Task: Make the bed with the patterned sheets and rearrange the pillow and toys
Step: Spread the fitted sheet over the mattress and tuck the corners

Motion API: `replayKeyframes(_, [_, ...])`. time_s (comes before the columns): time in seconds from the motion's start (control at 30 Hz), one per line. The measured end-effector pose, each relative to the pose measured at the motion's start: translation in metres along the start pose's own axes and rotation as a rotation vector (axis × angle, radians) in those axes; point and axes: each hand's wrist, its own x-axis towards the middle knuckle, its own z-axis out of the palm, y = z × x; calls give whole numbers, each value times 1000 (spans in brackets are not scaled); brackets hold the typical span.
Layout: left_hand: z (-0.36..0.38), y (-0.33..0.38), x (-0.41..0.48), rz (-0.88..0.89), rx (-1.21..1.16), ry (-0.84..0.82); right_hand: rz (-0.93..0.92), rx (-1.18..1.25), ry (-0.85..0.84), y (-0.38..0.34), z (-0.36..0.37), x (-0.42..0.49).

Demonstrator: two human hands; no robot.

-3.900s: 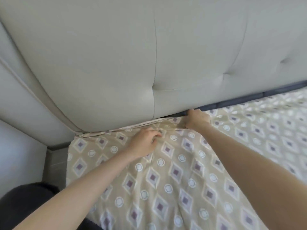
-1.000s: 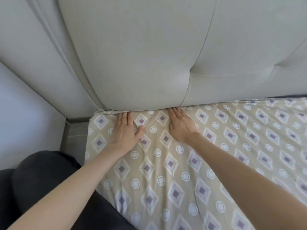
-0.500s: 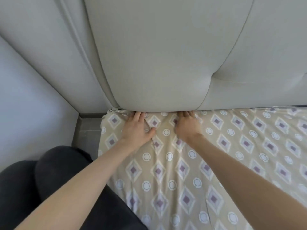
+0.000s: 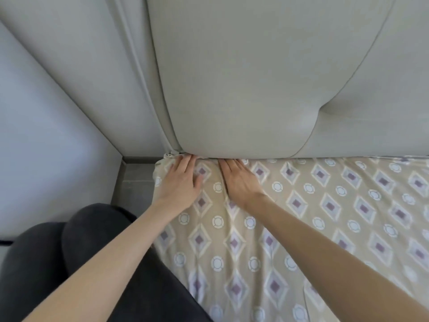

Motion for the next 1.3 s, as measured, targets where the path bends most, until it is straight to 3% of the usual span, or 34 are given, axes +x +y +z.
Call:
replayKeyframes(0.13, [1,8,11,-53,55,10,91,-6,-81,-6,-7,10])
replayKeyframes(0.33, [-10,18,11,-97,44,-141,119,-95,-191,-5,-11,26])
replayKeyframes(0.47, [-18,40,11,-142,223,-346,45,144,-130,27,-11,-1])
replayKeyframes(0.57, [-15,68,6,-26,314,-325,87,116,-26,67,-10,-32])
replayKeyframes(0.73, [3,133,10,157,243,-242,470,89,75,141,-19,-87])
replayKeyframes(0.9, [28,206,21,338,158,-262,768,48,129,206,-38,-131])
replayKeyframes(1.03, [43,256,38,464,119,-308,883,58,190,253,-55,-147])
replayKeyframes(1.3, [69,325,74,663,119,-394,1053,74,159,335,-80,-154])
